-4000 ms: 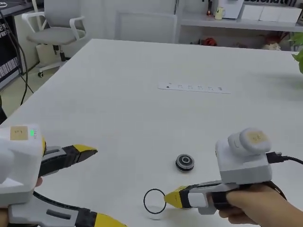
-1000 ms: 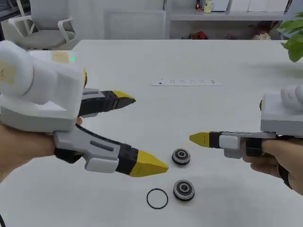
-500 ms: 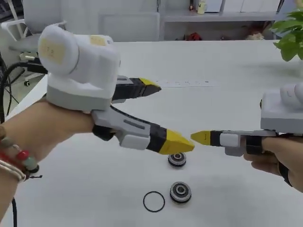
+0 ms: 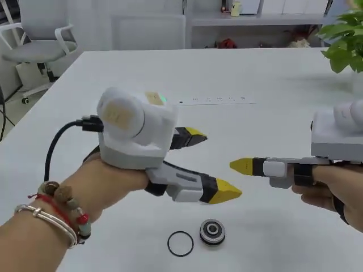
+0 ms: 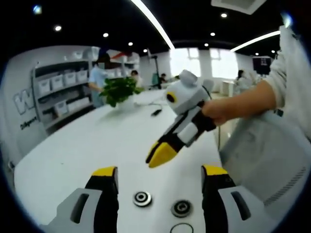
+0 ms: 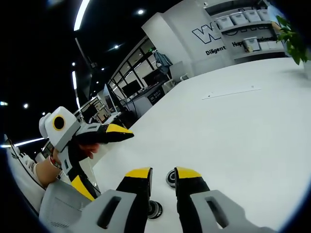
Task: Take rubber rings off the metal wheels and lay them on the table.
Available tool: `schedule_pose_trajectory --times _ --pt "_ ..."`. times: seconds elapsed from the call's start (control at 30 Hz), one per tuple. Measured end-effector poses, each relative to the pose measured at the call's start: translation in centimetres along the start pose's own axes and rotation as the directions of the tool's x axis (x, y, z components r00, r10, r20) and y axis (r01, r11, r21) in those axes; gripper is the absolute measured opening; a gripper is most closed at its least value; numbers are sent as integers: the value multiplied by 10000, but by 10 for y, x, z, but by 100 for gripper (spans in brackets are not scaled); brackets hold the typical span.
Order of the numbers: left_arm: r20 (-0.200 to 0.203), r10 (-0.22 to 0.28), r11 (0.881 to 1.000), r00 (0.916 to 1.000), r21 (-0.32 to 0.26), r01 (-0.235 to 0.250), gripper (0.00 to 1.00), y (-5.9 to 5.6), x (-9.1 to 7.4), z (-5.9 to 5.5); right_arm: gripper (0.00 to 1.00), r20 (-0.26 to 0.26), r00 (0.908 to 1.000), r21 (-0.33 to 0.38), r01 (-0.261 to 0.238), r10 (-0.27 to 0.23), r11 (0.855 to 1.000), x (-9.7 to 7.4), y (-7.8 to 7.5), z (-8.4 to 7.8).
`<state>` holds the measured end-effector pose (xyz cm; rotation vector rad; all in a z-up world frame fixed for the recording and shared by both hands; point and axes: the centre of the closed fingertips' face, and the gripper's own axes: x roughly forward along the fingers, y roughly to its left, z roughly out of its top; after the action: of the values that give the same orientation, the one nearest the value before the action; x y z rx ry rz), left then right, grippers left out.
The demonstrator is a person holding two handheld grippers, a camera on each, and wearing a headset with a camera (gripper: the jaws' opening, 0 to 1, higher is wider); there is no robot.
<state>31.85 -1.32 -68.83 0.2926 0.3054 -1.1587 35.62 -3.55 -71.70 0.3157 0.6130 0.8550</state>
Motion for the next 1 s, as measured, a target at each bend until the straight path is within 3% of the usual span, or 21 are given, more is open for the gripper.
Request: schedule_pose_trajectory --times 0.1,0.33,0.67,0.87,1.0 --pt "-93 -176 9996 9998 -238 174 67 -2 0 -12 15 -144 9999 -43 -3 3 10000 2 -1 -4" --pt "-628 -199 9998 9978 -91 194 63 -3 3 -37 15 -374 9993 -559 -48 27 9984 4 1 -8" --pt "-596 -563 9975 9966 -459 536 51 -9 13 -59 14 -559 9984 -792 -171 127 9967 5 3 -12" --pt "-1104 -1036 9946 9885 -112 1030 42 -21 20 -78 14 -445 9989 -651 -143 114 9978 4 2 -10" --pt "-1114 -1149 9933 9871 -39 1152 35 -23 20 -80 14 -485 9988 -662 -150 118 9977 4 2 -11"
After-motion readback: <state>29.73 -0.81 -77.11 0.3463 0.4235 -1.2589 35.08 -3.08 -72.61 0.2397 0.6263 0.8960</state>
